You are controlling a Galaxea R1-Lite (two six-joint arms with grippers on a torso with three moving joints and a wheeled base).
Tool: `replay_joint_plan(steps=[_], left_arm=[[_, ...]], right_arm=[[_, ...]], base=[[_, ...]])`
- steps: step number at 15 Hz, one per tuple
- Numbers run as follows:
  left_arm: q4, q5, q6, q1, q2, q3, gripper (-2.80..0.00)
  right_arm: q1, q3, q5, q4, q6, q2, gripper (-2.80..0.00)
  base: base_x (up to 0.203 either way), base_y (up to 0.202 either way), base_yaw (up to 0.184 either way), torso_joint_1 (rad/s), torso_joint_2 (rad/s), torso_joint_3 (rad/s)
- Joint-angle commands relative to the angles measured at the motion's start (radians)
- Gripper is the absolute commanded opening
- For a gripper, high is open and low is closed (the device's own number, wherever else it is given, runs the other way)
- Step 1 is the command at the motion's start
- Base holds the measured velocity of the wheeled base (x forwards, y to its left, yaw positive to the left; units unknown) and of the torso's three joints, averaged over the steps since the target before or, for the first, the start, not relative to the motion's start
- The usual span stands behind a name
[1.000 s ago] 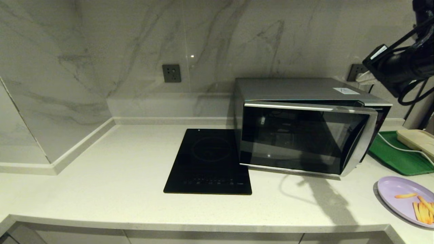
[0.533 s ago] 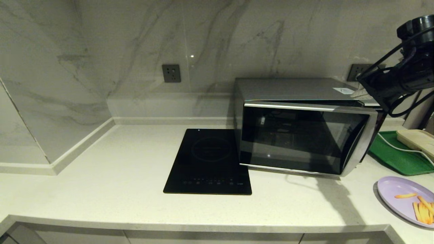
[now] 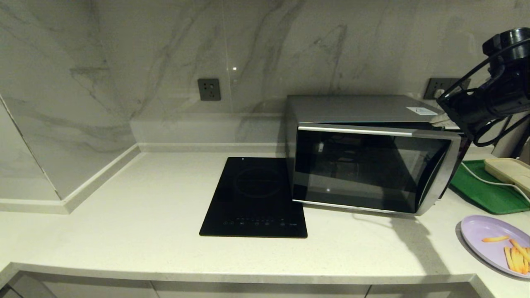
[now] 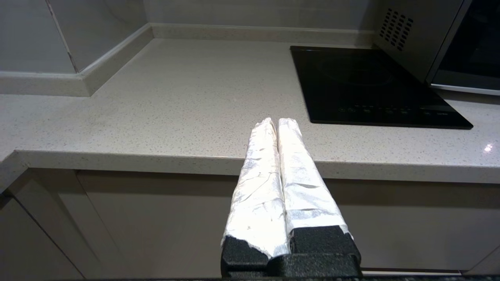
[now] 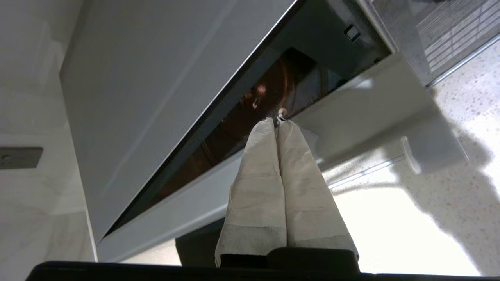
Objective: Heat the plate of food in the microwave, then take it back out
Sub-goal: Open the microwave oven
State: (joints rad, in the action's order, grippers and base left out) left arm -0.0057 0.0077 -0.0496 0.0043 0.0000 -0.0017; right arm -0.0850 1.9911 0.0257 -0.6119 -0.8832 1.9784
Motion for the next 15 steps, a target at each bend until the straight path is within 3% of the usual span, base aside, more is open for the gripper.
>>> replay_joint_plan(steps=[1, 7, 15], left_arm=[[0.0, 0.0, -0.001, -0.001, -0.001, 0.0, -2.8], [0.0, 0.0, -0.001, 0.0, -0.002, 0.0, -2.8], [0.0, 0.0, -0.001, 0.0, -0.001, 0.0, -2.8]], right_arm=[[-0.012, 0.0, 0.0, -0.002, -0.005, 0.018, -2.8], [-0.028, 0.0, 0.022, 0.088, 0.007, 0.042, -2.8], [-0.038, -0.022, 0.021, 0.095, 0.017, 0.096, -2.8]], base=[[0.0, 0.0, 0.0, 0.0, 0.0, 0.0], [0.0, 0.0, 0.0, 0.0, 0.0, 0.0], [0.0, 0.0, 0.0, 0.0, 0.0, 0.0]])
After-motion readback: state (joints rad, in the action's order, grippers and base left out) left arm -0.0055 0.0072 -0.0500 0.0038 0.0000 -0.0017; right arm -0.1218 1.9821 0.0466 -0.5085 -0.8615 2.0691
